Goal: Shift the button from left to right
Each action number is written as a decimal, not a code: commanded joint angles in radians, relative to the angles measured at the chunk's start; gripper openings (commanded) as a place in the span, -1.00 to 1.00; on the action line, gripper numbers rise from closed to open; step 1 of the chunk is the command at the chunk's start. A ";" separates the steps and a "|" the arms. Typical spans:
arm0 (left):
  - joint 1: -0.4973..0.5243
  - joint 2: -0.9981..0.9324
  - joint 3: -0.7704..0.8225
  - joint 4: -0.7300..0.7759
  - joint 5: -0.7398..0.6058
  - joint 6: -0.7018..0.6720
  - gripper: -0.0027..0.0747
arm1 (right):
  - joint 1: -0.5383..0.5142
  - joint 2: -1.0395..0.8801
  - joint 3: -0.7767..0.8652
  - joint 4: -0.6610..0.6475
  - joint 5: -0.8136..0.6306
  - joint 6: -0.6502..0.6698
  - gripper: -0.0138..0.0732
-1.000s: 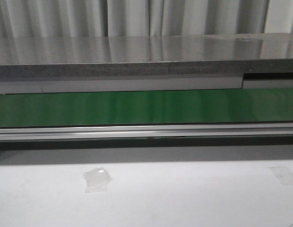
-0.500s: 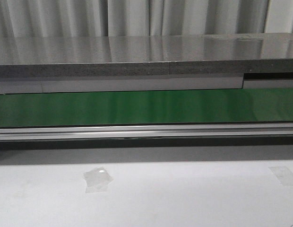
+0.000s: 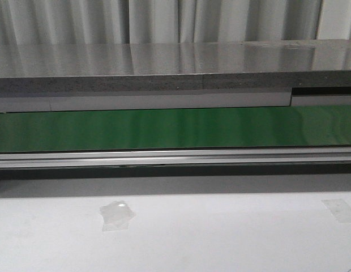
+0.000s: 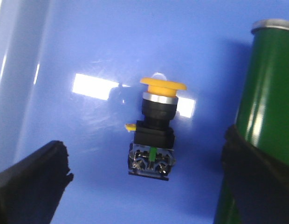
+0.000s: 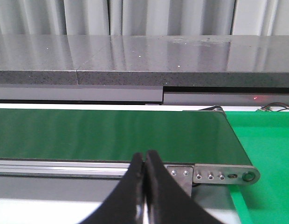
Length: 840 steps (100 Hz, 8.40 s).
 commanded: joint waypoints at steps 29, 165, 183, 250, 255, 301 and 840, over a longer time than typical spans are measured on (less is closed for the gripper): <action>0.001 0.032 -0.032 -0.024 -0.060 -0.002 0.69 | -0.005 -0.017 -0.015 0.000 -0.081 0.002 -0.84; 0.001 0.097 -0.032 -0.037 -0.100 -0.011 -0.86 | -0.005 -0.017 -0.015 0.000 -0.081 0.002 -0.84; 0.001 -0.009 -0.032 -0.037 -0.094 -0.008 -0.90 | -0.005 -0.017 -0.015 0.000 -0.081 0.002 -0.84; -0.202 -0.125 -0.030 -0.017 0.046 0.027 -0.90 | -0.005 -0.017 -0.015 0.000 -0.081 0.002 -0.84; -0.208 -0.125 -0.028 -0.017 0.054 0.027 -0.90 | -0.005 -0.017 -0.015 0.000 -0.081 0.002 -0.84; -0.214 -0.123 -0.017 -0.020 0.075 0.027 -0.15 | -0.005 -0.017 -0.015 0.000 -0.081 0.002 -0.84; -0.462 -1.580 1.044 -0.247 -0.758 0.181 -0.98 | -0.001 1.097 -0.995 0.159 0.582 -0.019 0.80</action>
